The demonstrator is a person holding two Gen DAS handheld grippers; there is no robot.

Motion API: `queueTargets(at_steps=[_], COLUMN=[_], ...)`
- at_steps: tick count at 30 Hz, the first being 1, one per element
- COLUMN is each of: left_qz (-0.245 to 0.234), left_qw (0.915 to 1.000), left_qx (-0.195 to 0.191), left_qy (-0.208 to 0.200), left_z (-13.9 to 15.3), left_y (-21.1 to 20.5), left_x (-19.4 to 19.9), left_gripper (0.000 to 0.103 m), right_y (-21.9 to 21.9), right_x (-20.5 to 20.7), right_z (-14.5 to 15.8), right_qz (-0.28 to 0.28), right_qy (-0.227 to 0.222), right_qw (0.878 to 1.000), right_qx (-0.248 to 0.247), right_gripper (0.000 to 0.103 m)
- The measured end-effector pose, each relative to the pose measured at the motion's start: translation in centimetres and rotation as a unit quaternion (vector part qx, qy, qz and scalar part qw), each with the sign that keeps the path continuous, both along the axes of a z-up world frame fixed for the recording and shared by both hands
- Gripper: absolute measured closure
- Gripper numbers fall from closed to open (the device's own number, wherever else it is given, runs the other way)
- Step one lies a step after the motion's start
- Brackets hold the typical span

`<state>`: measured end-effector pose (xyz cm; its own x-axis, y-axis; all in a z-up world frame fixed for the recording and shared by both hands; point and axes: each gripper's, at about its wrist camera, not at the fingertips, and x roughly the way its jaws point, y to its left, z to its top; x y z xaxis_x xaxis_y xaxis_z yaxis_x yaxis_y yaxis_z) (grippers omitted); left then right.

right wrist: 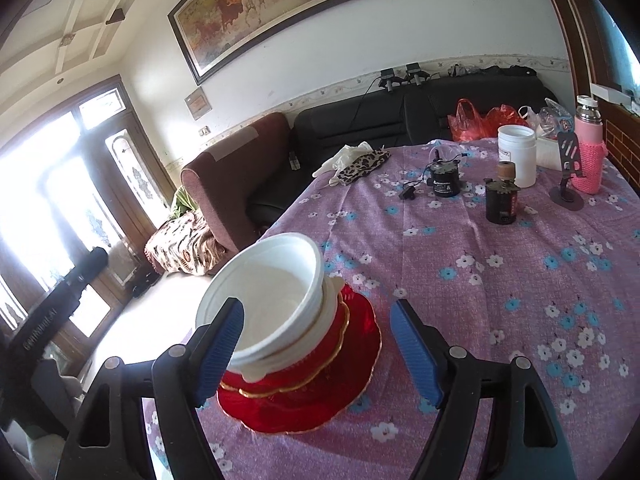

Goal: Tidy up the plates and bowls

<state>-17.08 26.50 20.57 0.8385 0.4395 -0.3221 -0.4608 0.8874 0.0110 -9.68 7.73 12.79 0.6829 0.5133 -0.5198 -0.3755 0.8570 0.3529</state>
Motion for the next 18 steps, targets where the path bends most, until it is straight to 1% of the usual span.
queueTargets(at_steps=[7,12,18], left_qz=[0.006,0.011,0.006], left_qw=[0.9986,0.9966,0.9953], left_qx=[0.035,0.047,0.057], left_qy=[-0.039,-0.068,-0.078], left_z=[1.7,2.5,2.8], left_y=[-2.6,-4.2,-5.7], left_x=[-3.0,-5.0,-5.8], left_gripper=[0.0,0.0,0.0], right_y=[-0.7,-1.3,-2.1], right_x=[-3.6,-5.6,-6.7], right_z=[0.0,0.2,0.0], right_qz=[0.006,0.01,0.01], right_qy=[-0.027,-0.048,-0.056], right_qw=[0.999,0.998,0.998], right_qx=[-0.016,-0.026,-0.027], right_gripper=[0.018,0.018,0.015])
